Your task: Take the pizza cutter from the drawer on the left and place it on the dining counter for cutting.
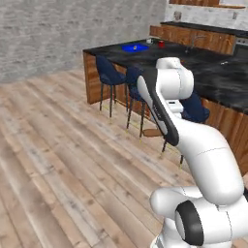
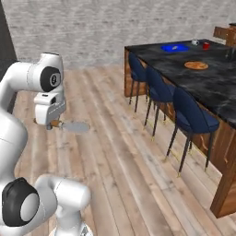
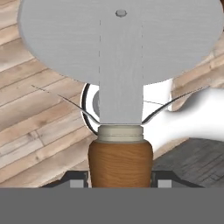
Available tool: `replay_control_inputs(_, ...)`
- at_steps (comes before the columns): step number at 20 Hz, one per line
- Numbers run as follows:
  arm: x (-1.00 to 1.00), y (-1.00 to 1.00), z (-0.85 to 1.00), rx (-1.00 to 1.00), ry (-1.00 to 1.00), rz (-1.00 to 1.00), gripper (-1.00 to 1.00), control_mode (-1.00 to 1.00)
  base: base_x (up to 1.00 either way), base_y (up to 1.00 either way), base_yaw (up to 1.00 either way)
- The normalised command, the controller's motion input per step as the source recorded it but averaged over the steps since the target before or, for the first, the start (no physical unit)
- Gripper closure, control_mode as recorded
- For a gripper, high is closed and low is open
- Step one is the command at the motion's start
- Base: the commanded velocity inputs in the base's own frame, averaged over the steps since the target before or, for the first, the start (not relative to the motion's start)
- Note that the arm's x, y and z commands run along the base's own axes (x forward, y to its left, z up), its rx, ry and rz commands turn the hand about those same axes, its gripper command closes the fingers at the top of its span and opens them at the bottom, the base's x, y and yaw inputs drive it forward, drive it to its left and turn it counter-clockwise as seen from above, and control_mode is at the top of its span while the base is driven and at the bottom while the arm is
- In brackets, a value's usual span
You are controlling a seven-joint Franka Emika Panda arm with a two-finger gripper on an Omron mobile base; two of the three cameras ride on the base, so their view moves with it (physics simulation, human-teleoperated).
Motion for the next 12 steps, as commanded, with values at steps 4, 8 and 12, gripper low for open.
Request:
replay_control_inputs(4, 0.00, 0.00, 0.00, 0.00, 0.00, 0.00, 1.00, 1.00, 0.76, 0.72, -0.68)
replay_control_inputs(8, 0.00, 0.00, 0.00, 0.00, 0.00, 0.00, 1.00, 1.00, 0.66, 0.67, -0.72)
replay_control_inputs(12, 0.00, 0.00, 0.00, 0.00, 0.00, 0.00, 1.00, 1.00, 0.80, 0.72, -0.68)
